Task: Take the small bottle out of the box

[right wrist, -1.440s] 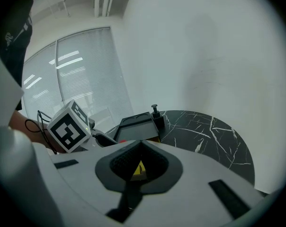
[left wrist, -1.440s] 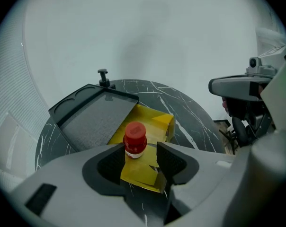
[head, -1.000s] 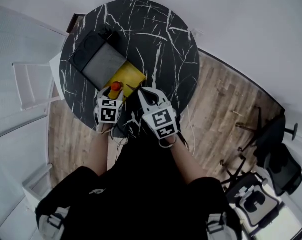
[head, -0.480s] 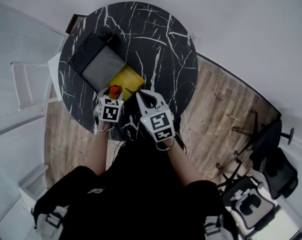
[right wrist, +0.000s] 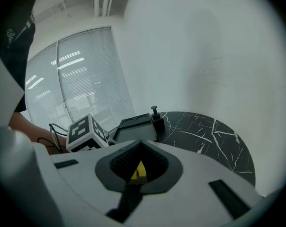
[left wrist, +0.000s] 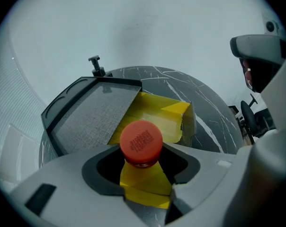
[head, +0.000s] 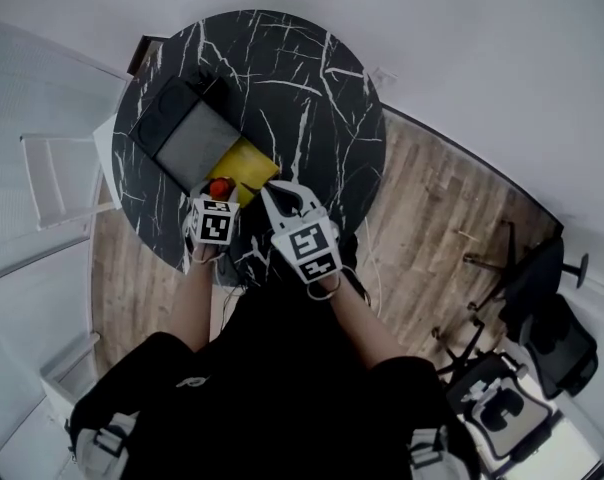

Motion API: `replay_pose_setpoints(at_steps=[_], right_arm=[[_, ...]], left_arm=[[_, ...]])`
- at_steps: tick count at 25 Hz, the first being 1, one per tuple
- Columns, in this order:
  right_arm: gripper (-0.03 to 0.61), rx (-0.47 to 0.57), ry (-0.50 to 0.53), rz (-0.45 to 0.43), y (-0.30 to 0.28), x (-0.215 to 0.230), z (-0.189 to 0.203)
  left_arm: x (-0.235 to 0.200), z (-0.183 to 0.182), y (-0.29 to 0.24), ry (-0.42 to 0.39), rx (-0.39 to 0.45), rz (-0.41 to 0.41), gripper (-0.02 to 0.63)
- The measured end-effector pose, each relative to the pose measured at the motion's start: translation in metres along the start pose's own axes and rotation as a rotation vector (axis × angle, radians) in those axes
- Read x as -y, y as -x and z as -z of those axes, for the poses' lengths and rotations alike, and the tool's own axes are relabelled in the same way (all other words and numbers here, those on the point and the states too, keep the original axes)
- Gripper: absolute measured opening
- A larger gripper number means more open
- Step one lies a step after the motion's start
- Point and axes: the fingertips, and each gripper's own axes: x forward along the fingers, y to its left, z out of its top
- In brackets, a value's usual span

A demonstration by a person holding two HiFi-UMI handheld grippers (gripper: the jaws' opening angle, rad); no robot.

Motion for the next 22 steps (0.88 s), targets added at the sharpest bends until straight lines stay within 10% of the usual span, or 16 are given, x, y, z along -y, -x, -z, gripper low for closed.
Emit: replay_pose_setpoints(at_steps=[22], right_arm=[[-0.003, -0.019, 0.116, -0.194, -0.009, 0.000, -0.021]], left_arm=[[0.013, -0.048, 0.071, 0.220, 0.189, -0.049, 0.213]])
